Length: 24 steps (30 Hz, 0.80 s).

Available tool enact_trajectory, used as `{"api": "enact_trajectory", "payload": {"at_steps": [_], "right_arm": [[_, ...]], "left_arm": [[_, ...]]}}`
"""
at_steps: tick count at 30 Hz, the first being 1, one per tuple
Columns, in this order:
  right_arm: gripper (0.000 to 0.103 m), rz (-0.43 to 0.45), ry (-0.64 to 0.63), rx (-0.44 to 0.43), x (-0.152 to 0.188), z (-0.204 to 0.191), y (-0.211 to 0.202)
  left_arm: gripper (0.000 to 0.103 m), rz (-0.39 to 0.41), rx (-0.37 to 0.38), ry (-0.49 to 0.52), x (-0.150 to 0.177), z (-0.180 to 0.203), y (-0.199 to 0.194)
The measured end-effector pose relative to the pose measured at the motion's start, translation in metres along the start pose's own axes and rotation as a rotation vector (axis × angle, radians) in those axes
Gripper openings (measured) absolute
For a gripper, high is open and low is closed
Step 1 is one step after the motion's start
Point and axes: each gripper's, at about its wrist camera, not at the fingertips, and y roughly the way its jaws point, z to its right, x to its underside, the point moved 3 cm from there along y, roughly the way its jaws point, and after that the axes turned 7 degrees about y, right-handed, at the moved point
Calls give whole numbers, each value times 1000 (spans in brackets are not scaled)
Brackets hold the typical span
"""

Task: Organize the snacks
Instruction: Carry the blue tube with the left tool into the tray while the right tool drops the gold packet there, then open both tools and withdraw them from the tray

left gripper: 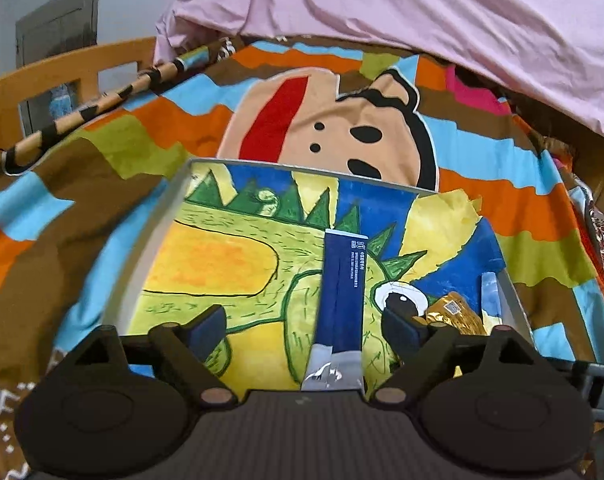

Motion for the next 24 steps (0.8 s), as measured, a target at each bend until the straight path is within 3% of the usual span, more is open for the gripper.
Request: {"api": "enact_trajectory", "payload": {"at_steps": [8,24], "right_arm": [[102,75,-63,27,17,-10,-33],[102,358,-212,35,72,-59,-120]], "left_arm": [[97,49,-4,-36,16,-8,-45],[102,192,-47,-37,63,-39,-154]]}}
